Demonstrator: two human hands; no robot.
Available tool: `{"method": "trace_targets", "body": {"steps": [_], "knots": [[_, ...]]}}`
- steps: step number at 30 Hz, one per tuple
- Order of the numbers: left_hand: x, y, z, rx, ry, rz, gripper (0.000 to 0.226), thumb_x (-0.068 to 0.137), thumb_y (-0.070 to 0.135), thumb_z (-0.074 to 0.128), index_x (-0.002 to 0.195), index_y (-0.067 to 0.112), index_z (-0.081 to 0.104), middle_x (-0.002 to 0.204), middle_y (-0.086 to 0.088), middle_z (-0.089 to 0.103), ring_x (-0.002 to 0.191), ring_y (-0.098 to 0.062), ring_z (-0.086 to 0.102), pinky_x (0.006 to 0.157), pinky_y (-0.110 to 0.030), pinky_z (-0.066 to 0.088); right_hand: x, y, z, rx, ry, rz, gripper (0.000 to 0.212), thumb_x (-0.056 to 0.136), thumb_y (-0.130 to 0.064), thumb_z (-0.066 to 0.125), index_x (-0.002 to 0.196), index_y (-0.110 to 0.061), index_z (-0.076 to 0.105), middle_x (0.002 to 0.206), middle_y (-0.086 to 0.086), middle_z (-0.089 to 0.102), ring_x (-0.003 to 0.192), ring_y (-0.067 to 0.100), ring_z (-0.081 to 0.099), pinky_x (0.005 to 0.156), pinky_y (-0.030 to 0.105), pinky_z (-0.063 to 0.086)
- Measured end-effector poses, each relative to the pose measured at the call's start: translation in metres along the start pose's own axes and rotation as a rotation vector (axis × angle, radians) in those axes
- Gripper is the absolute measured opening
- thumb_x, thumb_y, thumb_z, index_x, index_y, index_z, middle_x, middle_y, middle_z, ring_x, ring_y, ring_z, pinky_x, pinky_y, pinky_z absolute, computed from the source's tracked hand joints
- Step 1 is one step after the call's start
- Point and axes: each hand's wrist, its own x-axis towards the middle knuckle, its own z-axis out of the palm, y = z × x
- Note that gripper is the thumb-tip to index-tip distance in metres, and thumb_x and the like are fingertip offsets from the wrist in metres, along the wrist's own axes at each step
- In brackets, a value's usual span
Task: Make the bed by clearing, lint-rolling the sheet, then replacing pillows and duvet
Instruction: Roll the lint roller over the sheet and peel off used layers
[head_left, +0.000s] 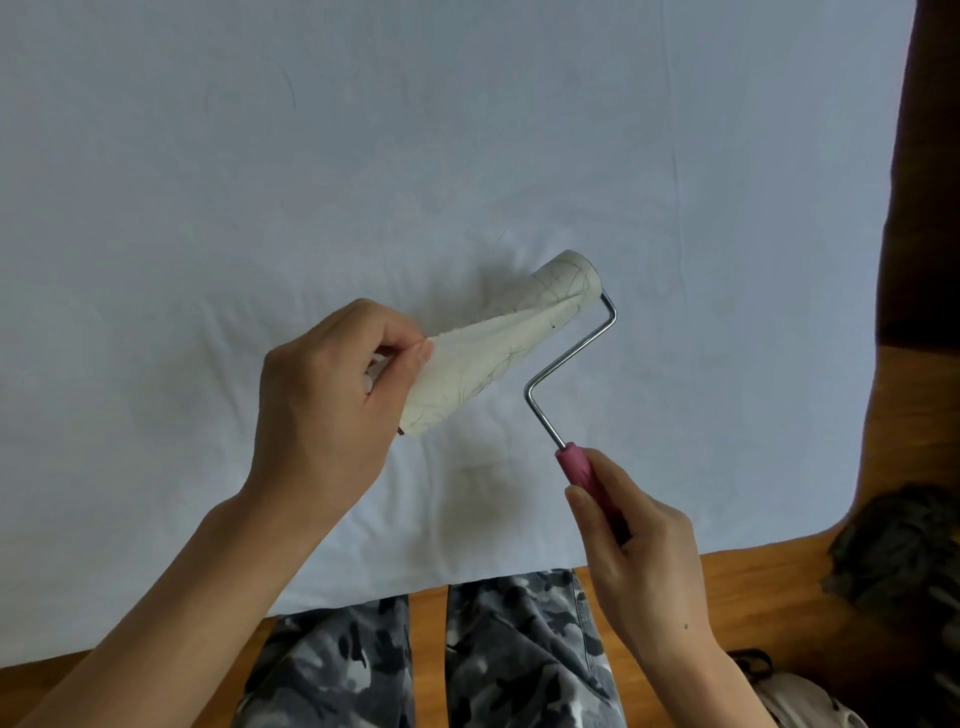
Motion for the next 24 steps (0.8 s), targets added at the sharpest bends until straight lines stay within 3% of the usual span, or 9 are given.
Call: {"method": "trace_targets", "body": {"steps": [4,6,9,13,17,21,24], "knots": [[-0.002,0.004,0.0,-0.112,0.058,-0.166,0.013,0.089,0.02,0.06,0.084,0.009,0.065,0.076,0.021,0.062,0.075,-0.001,0.061,0.065,-0.009,0.046,-0.001,0.005,-0.001,-0.013,0.001,-0.029,0.027,0.092,-0.05,0.041,0.118,-0.05,0.048,0.066,-0.004,0.053,0.045,0.009,0.038,0.043,0.015,0.025],[-0.001,0.005,-0.001,-0.185,0.096,-0.26,0.006,0.087,0.02,0.061,0.081,0.02,0.062,0.071,0.026,0.063,0.073,0.009,0.06,0.064,-0.004,0.042,-0.002,0.006,0.0,-0.014,0.009,-0.047,0.029,0.092,-0.048,0.042,0.12,-0.047,0.049,0.069,-0.004,0.053,0.046,0.008,0.038,0.043,0.013,0.025],[0.0,0.004,-0.004,-0.249,0.138,-0.337,0.012,0.086,0.024,0.06,0.078,0.032,0.058,0.074,0.033,0.064,0.071,0.01,0.06,0.064,-0.004,0.042,-0.004,0.008,0.0,-0.009,0.016,-0.048,0.031,0.093,-0.045,0.044,0.123,-0.042,0.052,0.067,-0.007,0.053,0.046,0.006,0.039,0.044,0.01,0.025],[-0.002,0.005,-0.01,-0.275,0.163,-0.337,0.011,0.086,0.026,0.061,0.079,0.034,0.059,0.075,0.029,0.066,0.073,0.003,0.063,0.067,-0.01,0.048,-0.005,0.008,-0.002,0.027,0.025,-0.059,0.029,0.093,-0.04,0.046,0.121,-0.041,0.054,0.066,-0.022,0.051,0.047,0.001,0.041,0.048,0.004,0.024],[-0.001,0.006,-0.015,-0.237,0.191,-0.313,0.014,0.087,0.024,0.062,0.079,0.035,0.058,0.074,0.032,0.065,0.072,0.008,0.061,0.066,-0.006,0.044,-0.005,0.009,-0.001,0.033,0.03,-0.078,0.026,0.093,-0.043,0.046,0.118,-0.047,0.05,0.067,-0.022,0.052,0.048,0.002,0.041,0.048,0.005,0.025],[0.007,-0.003,-0.021,-0.236,0.222,-0.333,0.014,0.086,0.023,0.062,0.079,0.035,0.058,0.074,0.034,0.064,0.073,0.009,0.062,0.069,-0.007,0.045,-0.005,0.01,0.002,0.059,0.033,-0.121,0.027,0.095,-0.051,0.043,0.12,-0.049,0.052,0.068,-0.017,0.054,0.048,0.002,0.043,0.046,0.01,0.032],[0.013,-0.008,-0.025,-0.256,0.22,-0.361,0.011,0.083,0.026,0.061,0.077,0.034,0.059,0.071,0.032,0.065,0.071,0.007,0.062,0.069,-0.009,0.046,-0.006,0.013,0.003,0.066,0.049,-0.157,0.028,0.095,-0.05,0.044,0.121,-0.06,0.049,0.073,-0.011,0.061,0.052,0.007,0.053,0.047,0.024,0.044]]}}
